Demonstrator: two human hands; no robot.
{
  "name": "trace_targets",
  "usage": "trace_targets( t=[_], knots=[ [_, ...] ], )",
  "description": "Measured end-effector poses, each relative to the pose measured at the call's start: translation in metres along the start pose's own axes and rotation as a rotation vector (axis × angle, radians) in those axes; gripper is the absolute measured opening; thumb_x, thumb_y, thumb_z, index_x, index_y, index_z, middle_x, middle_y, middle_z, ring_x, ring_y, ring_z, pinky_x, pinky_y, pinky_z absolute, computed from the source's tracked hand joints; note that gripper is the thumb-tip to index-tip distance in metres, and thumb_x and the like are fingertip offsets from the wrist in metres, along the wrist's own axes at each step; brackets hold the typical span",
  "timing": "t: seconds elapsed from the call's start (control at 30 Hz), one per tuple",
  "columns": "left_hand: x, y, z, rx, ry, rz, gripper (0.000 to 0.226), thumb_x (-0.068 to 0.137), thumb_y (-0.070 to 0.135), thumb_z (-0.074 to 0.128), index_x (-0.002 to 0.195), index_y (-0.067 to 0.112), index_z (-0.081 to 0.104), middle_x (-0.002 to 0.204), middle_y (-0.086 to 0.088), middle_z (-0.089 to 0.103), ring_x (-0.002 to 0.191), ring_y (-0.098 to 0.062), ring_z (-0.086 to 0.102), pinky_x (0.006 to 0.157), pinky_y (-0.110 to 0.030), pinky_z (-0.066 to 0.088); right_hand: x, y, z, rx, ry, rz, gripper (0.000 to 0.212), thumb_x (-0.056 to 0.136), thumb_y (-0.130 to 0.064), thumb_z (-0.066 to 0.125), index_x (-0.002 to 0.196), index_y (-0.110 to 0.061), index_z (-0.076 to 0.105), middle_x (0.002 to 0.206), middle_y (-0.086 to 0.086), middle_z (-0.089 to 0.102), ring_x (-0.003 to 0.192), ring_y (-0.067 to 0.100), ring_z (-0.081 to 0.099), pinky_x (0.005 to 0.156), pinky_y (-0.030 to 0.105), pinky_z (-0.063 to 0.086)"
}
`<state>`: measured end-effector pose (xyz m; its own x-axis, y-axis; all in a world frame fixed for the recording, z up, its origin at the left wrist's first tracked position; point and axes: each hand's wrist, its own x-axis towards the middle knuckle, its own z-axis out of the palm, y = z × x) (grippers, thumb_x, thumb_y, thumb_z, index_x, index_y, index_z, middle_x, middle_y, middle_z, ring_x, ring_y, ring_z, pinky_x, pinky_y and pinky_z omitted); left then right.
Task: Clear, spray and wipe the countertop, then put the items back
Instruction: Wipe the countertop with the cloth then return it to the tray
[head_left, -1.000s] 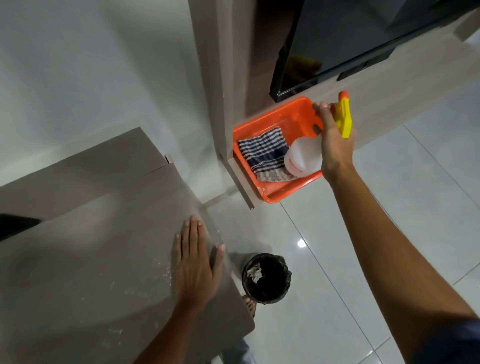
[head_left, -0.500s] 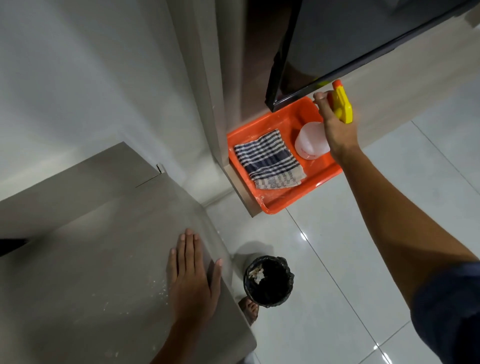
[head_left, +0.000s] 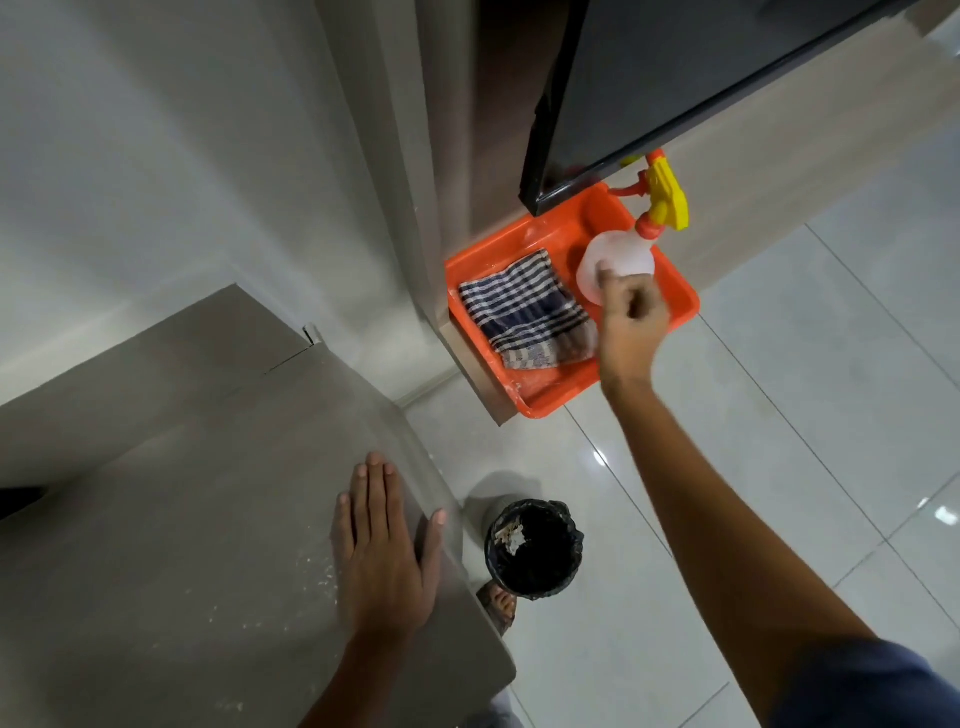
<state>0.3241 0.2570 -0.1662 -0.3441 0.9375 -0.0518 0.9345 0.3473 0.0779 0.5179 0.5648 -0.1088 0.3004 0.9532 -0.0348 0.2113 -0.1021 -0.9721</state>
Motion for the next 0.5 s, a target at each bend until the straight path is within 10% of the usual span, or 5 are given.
trace_targets(
  t=[0.13,0.27,0.5],
  knots=[
    [-0.001,0.001,0.0,-0.017,0.012,-0.012,0.083,0.112,0.057,0.037,0.172,0.003,0.021,0.184,-0.015,0.019,0.172,-0.03,0.018,0.138,-0.055,0.025,-0.006,0.003,0.036,-0.364,-0.546,-0.273,0.032,0.107,-0.039,0.07,0.124,-0.012,0.071,0.122,0.006,0.076,0.115,0.021,0.071,0.102,0.047,0.061],
    [0.0,0.001,0.003,-0.04,0.032,-0.025,0.081,0.112,0.059,0.035,0.17,0.003,0.03,0.181,-0.015,0.027,0.17,-0.032,0.026,0.136,-0.055,0.03,0.014,0.016,0.062,-0.788,-0.785,-0.391,0.077,0.109,-0.061,0.05,0.172,-0.02,0.034,0.179,0.009,0.034,0.168,0.033,0.025,0.137,0.06,0.015],
    [0.0,0.0,0.009,-0.049,0.036,-0.027,0.081,0.112,0.059,0.034,0.172,0.005,0.025,0.183,-0.013,0.023,0.172,-0.03,0.019,0.137,-0.054,0.026,0.021,0.053,0.06,-1.135,-0.918,-0.568,0.101,0.1,-0.079,0.021,0.176,-0.021,-0.009,0.185,0.007,-0.015,0.171,0.036,-0.017,0.135,0.066,-0.009]
  ],
)
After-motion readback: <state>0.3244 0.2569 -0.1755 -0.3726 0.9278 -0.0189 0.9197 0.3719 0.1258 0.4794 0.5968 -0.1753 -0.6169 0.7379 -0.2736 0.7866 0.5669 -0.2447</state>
